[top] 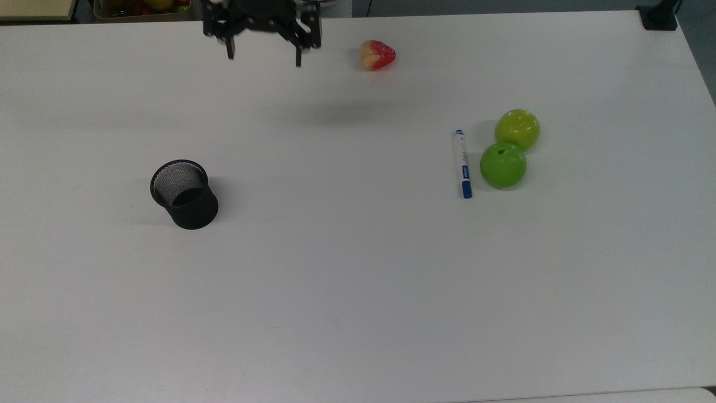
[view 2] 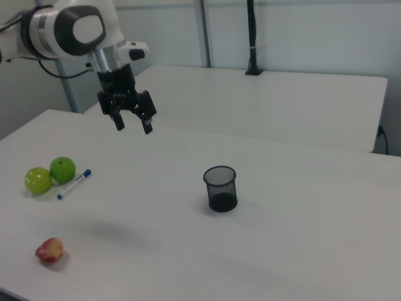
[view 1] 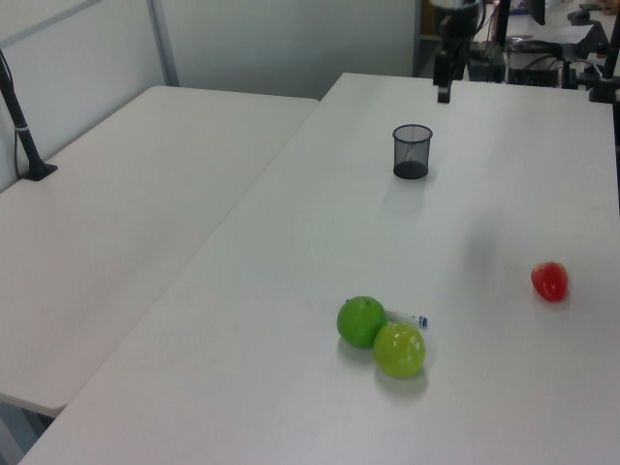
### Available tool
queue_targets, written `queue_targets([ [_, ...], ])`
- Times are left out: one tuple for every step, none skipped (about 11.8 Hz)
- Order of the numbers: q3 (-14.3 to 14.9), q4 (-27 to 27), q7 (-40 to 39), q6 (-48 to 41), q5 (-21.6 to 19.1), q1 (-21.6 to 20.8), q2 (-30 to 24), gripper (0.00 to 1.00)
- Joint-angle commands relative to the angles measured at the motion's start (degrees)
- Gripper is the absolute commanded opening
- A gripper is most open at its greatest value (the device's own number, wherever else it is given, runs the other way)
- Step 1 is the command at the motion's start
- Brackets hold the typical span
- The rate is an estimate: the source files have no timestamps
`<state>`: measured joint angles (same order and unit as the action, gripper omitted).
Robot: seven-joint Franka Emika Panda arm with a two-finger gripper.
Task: Take marker pen
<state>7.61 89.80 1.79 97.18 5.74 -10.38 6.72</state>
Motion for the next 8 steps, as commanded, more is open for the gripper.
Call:
queue_targets([
  [1.4, 1.6, -1.0, -4.4, -2.5, 0.0, -4.7, 1.0],
  [0.8, 1.5, -1.2, -5.5, -4.0, 1.9, -5.1, 1.0],
  [-1.0, 1.5, -1.3, -6.0, -4.1, 3.7, -5.6, 1.0],
  [-2.9, 1.5, -1.3, -6.0, -3.9, 5.5, -5.5, 1.0],
  [-3.5, 1.5, -1.2, -6.0, -3.5, 5.9, -5.6, 1.0],
  [-3.1, 1.5, -1.2, -6.0, -3.5, 5.6, -5.6, 1.0],
  [-3.0, 1.5, -1.2, -6.0, -3.5, 5.6, -5.6, 1.0],
  [-3.0, 1.5, -1.2, -6.0, -3.5, 5.8, -5.5, 1.0],
])
